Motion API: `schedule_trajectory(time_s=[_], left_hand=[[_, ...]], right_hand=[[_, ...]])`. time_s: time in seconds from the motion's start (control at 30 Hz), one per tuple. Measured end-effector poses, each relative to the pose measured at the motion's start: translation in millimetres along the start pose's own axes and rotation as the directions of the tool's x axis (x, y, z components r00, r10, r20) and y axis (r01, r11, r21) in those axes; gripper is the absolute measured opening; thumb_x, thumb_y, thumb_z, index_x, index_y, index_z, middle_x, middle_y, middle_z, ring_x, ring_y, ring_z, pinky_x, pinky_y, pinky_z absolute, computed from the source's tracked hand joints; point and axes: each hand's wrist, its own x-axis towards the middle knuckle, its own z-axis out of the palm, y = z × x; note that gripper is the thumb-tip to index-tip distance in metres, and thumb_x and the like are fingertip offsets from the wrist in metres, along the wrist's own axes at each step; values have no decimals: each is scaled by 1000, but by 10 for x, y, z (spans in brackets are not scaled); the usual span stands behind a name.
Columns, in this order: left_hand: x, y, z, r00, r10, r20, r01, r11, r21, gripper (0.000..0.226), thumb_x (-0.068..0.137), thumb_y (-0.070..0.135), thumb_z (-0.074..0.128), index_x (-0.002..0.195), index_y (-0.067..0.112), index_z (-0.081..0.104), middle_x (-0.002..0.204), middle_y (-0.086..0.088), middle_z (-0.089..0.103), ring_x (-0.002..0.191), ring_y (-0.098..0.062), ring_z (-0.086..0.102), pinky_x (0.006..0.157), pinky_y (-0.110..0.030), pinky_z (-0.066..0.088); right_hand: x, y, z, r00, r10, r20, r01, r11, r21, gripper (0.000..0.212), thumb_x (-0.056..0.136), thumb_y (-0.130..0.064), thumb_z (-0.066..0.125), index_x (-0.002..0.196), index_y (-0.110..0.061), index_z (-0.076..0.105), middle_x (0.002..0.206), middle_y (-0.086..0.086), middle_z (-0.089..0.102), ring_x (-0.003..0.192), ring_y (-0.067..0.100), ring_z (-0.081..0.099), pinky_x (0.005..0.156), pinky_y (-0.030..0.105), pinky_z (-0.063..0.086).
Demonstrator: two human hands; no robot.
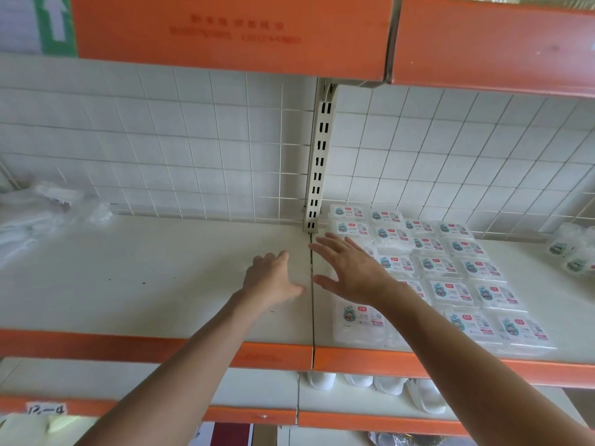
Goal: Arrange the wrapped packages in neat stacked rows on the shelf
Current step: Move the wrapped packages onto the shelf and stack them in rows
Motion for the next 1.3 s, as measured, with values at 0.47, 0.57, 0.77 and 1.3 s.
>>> schedule_trajectory(time_s=[0.47,0.57,0.77,1.3], left_hand=[[-48,269,-341,983,-70,-169,-31,847,-530,74,75,55,70,134,25,38,124,1,39,110,-18,50,80,-24,37],[-25,370,-378,984,-24,-174,-90,781,-617,68,77,56,69,129,23,42,122,3,47,107,-13,50,72,-20,36],[49,725,-354,990,-1,-138,-112,574,-811,58,74,63,64,114,23,50,106,6,61,98,-10,62,86,-33,52],[99,1228,-199,978,157,-139,-196,448,-873,23,97,30,54,103,14,70,94,-2,71,80,-12,67,62,-21,53]], right_hand=[[-36,-29,-73,965,72,-254,-10,971,239,88,77,-52,74,147,-18,34,152,2,38,140,18,34,116,29,21],[-84,36,-150,938,149,-311,-12,915,402,77,76,-43,78,141,-18,44,141,0,50,127,17,49,103,20,37],[-282,217,-322,872,235,-429,30,850,526,76,77,-42,77,141,-17,43,133,-12,53,119,-3,47,97,-1,28],[-617,649,-380,842,197,-502,-36,949,312,71,72,-31,84,135,-15,54,123,6,55,111,25,51,95,25,38]])
